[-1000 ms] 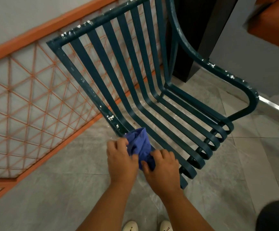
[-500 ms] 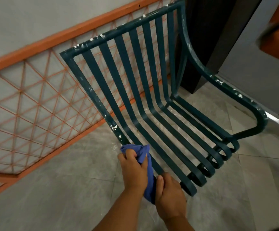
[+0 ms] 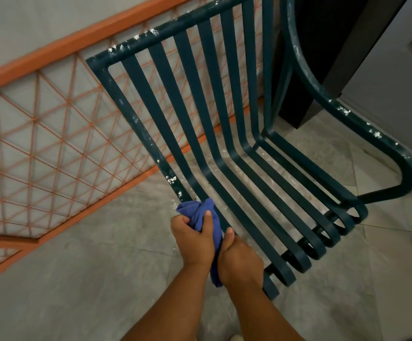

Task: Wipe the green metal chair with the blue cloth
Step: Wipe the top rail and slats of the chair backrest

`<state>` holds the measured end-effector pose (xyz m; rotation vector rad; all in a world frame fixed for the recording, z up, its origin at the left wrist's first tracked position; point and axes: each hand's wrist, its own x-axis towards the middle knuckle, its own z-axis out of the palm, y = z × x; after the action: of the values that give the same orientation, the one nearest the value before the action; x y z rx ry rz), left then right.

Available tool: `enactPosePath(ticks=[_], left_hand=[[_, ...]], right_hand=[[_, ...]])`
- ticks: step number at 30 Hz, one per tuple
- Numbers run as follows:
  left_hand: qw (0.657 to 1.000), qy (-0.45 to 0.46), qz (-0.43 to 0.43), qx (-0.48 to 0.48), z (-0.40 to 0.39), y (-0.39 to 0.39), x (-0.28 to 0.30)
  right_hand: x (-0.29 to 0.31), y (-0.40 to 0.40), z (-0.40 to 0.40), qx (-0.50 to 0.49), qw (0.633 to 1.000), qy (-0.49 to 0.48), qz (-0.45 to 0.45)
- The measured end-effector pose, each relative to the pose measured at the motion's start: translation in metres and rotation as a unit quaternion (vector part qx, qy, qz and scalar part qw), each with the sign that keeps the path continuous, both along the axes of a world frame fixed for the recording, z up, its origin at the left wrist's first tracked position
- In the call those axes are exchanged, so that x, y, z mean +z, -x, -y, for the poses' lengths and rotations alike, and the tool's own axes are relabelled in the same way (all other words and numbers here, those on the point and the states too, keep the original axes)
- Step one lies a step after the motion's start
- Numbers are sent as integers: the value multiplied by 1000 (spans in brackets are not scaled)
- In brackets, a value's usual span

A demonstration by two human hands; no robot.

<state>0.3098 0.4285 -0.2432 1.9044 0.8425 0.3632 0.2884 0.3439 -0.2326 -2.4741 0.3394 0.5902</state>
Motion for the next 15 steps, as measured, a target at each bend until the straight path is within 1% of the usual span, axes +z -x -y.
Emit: enactPosePath(ticks=[4, 7, 9, 11, 13, 15], left_hand=[[998, 38, -4, 58, -10, -17, 4], [997, 61, -29, 48, -21, -29, 6], [997, 54, -50, 37, -23, -31, 6], [996, 56, -61, 26, -24, -28, 4], [993, 96, -72, 3, -26, -23, 0], [984, 149, -88, -45, -29, -18, -3]], right_hand=[[13, 0, 0, 46, 998, 33, -21], [13, -6, -2, 67, 995, 78, -13], [11, -17, -10, 54, 997, 52, 27], [11, -31, -23, 37, 996, -23, 72], [10, -39, -35, 36, 993, -57, 94], [7, -40, -40, 39, 992, -54, 105]])
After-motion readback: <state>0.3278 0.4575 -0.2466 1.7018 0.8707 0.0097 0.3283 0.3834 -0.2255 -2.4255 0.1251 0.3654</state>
